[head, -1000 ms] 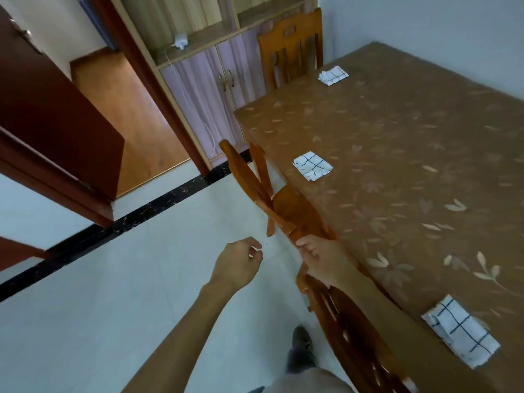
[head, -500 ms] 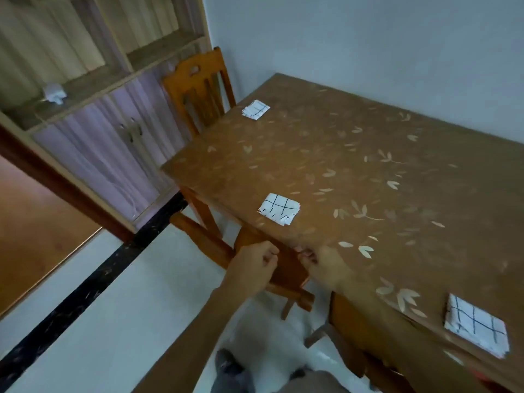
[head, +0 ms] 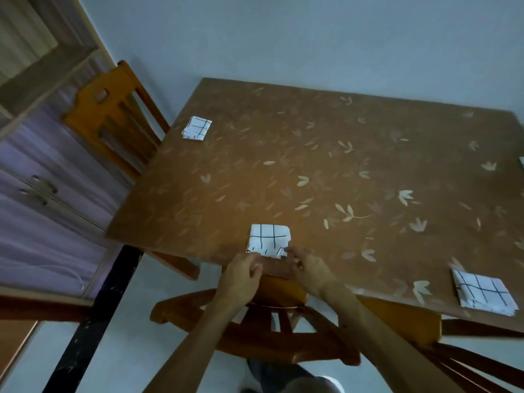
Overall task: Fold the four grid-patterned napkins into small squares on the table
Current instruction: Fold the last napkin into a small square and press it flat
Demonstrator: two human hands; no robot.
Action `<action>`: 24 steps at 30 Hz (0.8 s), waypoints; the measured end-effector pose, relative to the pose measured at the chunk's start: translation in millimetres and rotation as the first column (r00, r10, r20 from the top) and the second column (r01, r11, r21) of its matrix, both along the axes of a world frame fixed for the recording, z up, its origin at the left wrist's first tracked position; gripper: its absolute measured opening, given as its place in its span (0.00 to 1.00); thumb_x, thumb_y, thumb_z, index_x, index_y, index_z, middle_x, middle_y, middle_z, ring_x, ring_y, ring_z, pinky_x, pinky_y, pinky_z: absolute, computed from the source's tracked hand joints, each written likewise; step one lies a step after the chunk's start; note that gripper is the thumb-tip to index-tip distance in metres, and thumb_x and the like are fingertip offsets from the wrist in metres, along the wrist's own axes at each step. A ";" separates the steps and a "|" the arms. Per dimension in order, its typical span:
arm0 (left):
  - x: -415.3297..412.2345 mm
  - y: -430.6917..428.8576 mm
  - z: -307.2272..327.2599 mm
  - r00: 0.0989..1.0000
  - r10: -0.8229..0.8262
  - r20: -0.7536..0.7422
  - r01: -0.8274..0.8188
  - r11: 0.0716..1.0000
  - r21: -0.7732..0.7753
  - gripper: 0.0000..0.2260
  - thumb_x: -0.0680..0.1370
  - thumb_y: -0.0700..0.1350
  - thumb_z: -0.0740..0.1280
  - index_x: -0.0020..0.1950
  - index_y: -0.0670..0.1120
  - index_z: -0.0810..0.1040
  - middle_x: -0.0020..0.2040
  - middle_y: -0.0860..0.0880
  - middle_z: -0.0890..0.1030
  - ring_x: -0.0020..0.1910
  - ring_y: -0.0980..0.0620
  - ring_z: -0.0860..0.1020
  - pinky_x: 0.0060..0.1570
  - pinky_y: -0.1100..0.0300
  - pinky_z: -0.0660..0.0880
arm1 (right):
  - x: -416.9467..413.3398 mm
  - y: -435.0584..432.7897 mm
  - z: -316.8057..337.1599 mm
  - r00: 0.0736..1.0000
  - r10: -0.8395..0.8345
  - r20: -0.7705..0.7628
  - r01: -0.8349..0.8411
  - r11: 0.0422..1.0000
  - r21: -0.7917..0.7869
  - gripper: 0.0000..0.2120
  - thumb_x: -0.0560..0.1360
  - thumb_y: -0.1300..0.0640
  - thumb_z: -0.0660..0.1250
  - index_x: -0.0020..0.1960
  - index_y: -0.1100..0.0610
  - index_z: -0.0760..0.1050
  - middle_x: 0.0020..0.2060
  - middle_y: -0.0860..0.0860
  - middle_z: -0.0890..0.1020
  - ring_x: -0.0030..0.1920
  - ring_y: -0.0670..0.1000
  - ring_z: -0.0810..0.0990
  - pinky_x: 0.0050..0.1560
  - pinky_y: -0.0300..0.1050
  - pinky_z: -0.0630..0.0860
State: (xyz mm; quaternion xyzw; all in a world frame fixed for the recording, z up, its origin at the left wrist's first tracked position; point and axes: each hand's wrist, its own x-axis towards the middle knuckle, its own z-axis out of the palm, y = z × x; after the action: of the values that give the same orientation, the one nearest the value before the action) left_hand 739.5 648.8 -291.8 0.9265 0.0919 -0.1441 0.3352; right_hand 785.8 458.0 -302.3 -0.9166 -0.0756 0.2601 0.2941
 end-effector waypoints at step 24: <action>102.0 28.1 -77.0 0.913 -0.396 -0.099 0.397 0.804 0.442 0.16 0.73 0.36 0.74 0.60 0.45 0.81 0.72 0.42 0.73 0.63 0.42 0.78 0.52 0.51 0.81 | 46.8 42.9 -85.4 0.960 0.025 0.280 0.055 0.960 -0.274 0.15 0.57 0.59 0.84 0.40 0.54 0.82 0.45 0.53 0.81 0.40 0.54 0.78 0.36 0.46 0.76</action>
State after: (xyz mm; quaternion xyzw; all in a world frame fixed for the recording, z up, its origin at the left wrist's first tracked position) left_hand 841.6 676.9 -368.8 0.9772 -0.0720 -0.1863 0.0724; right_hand 832.6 500.8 -387.7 -0.9770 -0.0723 0.1331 0.1500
